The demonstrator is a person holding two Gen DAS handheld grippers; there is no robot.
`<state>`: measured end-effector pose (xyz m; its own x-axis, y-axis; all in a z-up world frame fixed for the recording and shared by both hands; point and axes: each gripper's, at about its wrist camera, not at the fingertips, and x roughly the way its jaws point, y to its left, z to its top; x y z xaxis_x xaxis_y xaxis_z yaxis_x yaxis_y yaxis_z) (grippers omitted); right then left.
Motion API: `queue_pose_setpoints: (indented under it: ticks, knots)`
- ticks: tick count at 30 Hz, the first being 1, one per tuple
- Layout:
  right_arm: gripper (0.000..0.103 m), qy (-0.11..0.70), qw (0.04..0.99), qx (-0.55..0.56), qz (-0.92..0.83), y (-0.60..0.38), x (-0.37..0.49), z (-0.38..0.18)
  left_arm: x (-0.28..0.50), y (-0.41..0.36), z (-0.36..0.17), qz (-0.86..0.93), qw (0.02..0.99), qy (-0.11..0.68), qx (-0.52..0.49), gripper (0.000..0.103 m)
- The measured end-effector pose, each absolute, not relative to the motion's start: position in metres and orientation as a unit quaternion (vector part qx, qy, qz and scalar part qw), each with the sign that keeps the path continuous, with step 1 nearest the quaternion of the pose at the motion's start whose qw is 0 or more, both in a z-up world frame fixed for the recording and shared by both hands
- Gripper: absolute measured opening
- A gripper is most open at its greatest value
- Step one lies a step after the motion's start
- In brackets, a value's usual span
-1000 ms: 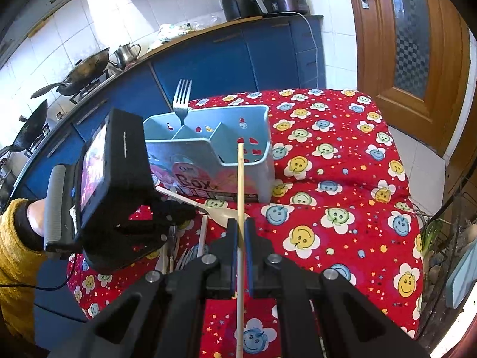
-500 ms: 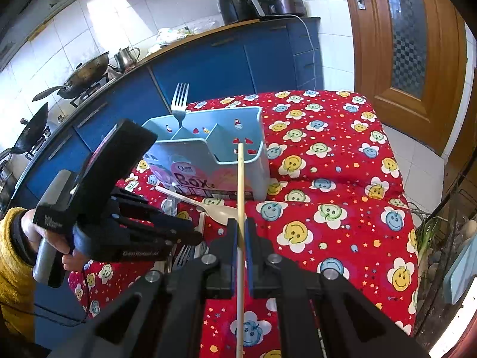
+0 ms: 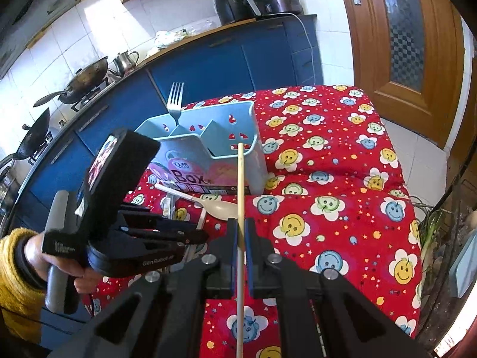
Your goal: Organize utensils
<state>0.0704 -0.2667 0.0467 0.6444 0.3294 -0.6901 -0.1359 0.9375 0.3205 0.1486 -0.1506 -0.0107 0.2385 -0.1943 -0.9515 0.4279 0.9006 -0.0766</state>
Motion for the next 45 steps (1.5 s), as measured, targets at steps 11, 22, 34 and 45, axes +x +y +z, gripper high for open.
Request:
queue_pose_setpoints:
  ticks: [11,22,34,45]
  knots:
    - [0.006,0.400,0.898,0.125,0.131,-0.270,0.065,0.046,0.099,-0.126,0.018,-0.223,0.836,0.501,0.006,0.006]
    - [0.006,0.389,0.901,0.128,0.142,-0.259,0.055,0.053,0.063,-0.102,0.066,-0.212,0.889,0.404,0.030,0.006]
    - [0.006,0.365,0.908,0.132,0.158,-0.240,0.045,0.067,0.048,-0.075,0.091,-0.175,0.922,0.345,0.025,0.006]
    - [0.006,0.338,0.917,0.132,0.166,-0.226,0.050,0.080,0.055,-0.050,0.119,-0.157,0.942,0.297,0.015,0.006]
